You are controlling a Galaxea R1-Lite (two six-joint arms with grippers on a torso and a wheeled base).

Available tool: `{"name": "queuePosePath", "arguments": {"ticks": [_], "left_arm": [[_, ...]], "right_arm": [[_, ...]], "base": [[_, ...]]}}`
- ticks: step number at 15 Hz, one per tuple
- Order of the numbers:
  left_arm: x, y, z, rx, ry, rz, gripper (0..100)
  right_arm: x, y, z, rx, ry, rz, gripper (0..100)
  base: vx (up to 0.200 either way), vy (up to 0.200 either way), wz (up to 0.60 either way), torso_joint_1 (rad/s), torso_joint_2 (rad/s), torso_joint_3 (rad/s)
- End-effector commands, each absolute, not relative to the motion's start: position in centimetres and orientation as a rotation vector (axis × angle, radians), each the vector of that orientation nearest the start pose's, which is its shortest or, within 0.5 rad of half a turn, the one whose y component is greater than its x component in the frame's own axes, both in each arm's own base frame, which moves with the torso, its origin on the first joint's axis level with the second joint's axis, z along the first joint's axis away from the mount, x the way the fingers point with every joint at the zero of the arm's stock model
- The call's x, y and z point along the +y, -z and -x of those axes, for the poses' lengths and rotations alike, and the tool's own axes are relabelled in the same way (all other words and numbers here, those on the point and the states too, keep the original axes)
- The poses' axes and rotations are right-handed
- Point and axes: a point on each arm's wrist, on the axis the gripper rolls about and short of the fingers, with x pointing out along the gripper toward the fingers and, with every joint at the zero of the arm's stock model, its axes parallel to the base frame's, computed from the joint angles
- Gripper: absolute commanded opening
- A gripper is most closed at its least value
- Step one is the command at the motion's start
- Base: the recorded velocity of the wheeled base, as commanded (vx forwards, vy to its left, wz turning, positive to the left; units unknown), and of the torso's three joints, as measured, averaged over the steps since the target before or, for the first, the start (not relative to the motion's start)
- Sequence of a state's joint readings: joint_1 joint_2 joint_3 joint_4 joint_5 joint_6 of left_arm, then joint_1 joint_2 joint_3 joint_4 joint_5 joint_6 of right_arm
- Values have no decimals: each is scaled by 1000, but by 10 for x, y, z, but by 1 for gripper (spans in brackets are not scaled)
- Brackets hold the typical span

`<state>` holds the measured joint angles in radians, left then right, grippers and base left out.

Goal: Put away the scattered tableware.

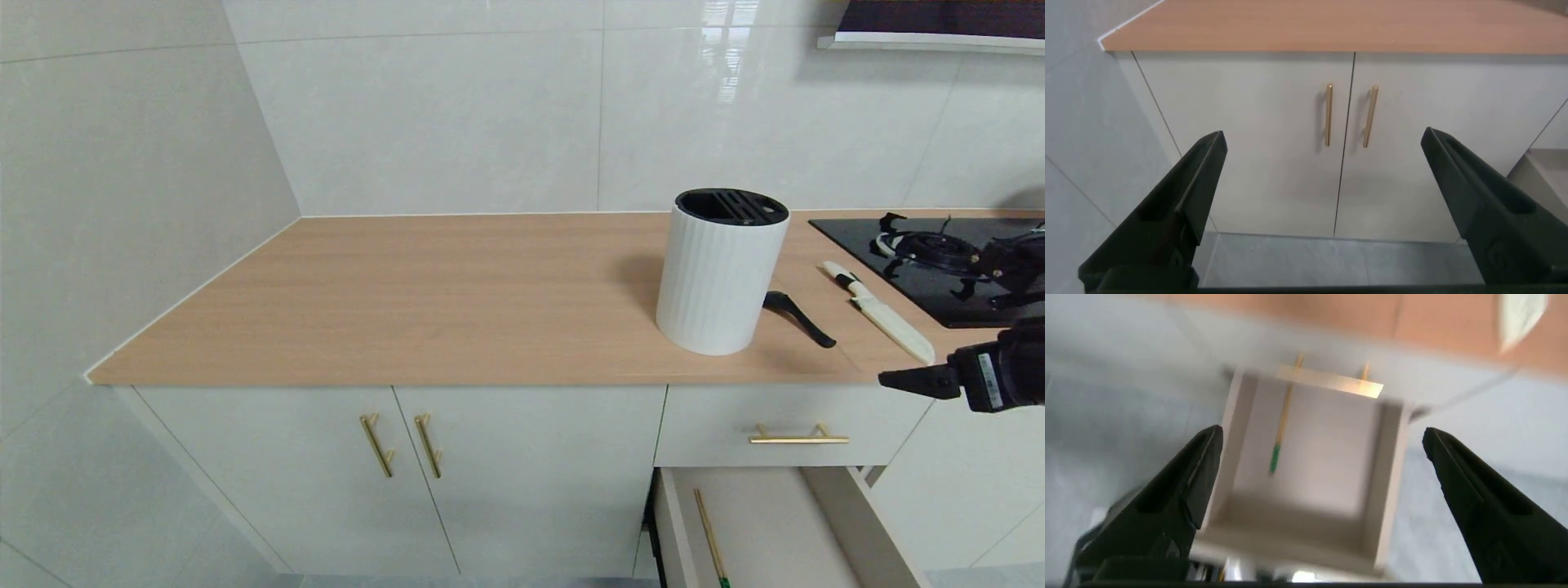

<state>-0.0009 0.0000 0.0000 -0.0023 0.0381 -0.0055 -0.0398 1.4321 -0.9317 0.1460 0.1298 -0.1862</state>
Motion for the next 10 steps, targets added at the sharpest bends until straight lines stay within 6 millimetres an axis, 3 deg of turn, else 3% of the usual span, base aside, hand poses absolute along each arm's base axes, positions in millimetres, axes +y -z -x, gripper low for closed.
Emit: {"name": "queuePosePath", "arguments": {"ticks": [1,2,3,6,10], "left_arm": [[1,-76,23,-2,-37,6,100],[1,-76,23,-2,-38,6,100],[1,-76,23,0,-37,6,100],[1,-76,23,-2,-37,6,100],[1,-76,23,-2,-37,6,100]], "right_arm": [[-12,-202,-287,662,-165,119,100],[-17,-195,-317,665,-201,96,100],[-24,-190,-335,669,-188,99,100],[-31,-170,-374,661,-189,111,100],[-42,-160,-390,639,-169,100,100]], "base": [[0,0,0,0,0,0],[0,0,0,0,0,0],[0,0,0,0,0,0],[0,0,0,0,0,0],[0,0,0,0,0,0]]}}
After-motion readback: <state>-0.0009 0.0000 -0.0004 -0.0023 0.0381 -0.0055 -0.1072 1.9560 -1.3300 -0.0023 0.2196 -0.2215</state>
